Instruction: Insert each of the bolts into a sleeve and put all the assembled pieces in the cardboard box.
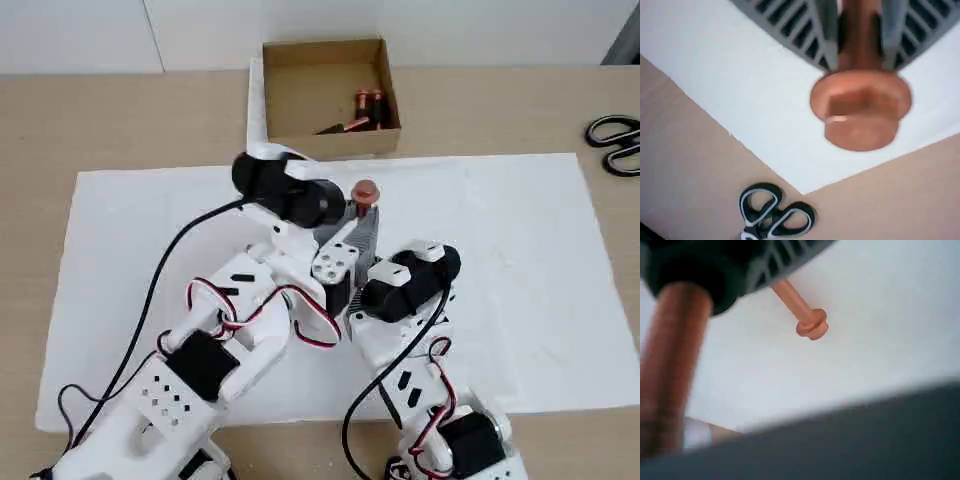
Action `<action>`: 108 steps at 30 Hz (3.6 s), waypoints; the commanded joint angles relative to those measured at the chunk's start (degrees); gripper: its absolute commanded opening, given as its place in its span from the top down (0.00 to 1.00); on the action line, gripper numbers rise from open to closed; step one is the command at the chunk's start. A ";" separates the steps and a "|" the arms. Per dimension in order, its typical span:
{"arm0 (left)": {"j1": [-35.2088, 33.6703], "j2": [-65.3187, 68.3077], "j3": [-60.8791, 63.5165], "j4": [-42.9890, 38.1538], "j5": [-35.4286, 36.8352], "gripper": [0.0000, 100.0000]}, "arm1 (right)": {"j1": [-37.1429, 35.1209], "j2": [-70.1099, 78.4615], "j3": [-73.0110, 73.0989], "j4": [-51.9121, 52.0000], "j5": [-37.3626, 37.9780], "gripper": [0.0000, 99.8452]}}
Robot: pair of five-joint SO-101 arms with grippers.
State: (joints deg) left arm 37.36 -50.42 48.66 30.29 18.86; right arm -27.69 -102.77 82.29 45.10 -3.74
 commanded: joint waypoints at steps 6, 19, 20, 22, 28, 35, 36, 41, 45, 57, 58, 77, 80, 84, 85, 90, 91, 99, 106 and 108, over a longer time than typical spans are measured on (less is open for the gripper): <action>0.18 -1.85 -0.84 1.76 0.09 0.99 | -0.13 -0.22 -0.35 -0.31 -0.44 1.00; 0.35 -1.85 -0.40 5.63 -2.81 0.99 | -0.13 -0.31 -0.35 -0.31 -0.44 1.00; 0.35 -1.85 -0.40 5.98 -2.81 0.99 | -0.13 -0.31 -0.35 -0.31 -0.44 1.00; 0.35 -1.85 -0.48 6.24 -2.81 0.99 | -0.13 -0.31 -0.35 -0.31 -0.44 1.00; 0.35 -1.85 -0.40 6.33 -2.81 0.99 | -0.13 -0.31 -0.35 -0.31 -0.44 1.00; 0.35 -1.85 -0.31 6.86 -6.15 0.99 | -0.13 -0.31 -0.35 -0.31 -0.44 1.00; 0.44 -1.85 -0.48 7.47 -6.24 0.99 | -0.13 -0.31 -0.35 -0.31 -0.44 1.00; 0.44 -1.85 -0.40 7.91 -6.33 0.99 | -0.13 -0.40 -0.35 -0.31 -0.44 1.00; 0.44 -1.85 -0.66 9.05 -6.24 0.99 | -0.13 -0.40 -0.35 -0.31 -0.44 1.00; 0.44 -1.85 -0.57 12.04 -6.33 0.99 | -0.13 -0.40 -0.35 -0.31 -0.44 1.00; 0.44 -1.85 -0.48 12.13 -6.33 0.99 | -0.13 -0.40 -0.35 -0.31 -0.44 1.00; 2.81 -1.85 -7.52 26.37 -6.15 0.90 | -0.13 -0.40 -0.35 -0.31 -0.44 1.00; 2.20 -1.85 -10.07 28.84 -6.15 0.90 | -0.13 -0.40 -0.35 -0.31 -0.44 1.00; -4.13 -1.85 -15.52 33.67 -6.51 0.90 | -0.13 -0.40 -0.35 -0.31 -0.44 1.00; -6.24 -1.85 -17.19 35.34 -7.30 0.90 | -0.13 -0.40 -0.35 -0.31 -0.44 1.00; -21.98 -1.85 -25.45 43.52 -17.14 0.90 | -0.13 -0.13 -0.35 -0.31 -0.44 1.00; -25.67 -1.85 -27.03 45.36 -17.14 0.90 | -0.13 -0.04 -0.35 -0.48 -0.44 1.00; -53.10 -1.32 -30.73 54.07 -25.23 0.90 | 5.49 0.22 0.18 -1.71 1.85 1.00; -59.16 -1.76 -23.52 54.24 -32.18 0.90 | 13.23 0.22 0.00 -1.89 6.95 1.00; -62.68 -1.76 -21.85 54.33 -32.35 0.90 | 15.78 0.22 -0.97 -1.89 8.09 1.00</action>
State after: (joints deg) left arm -21.54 -51.12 25.63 84.35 -12.70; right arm -15.03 -102.77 83.69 45.01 2.59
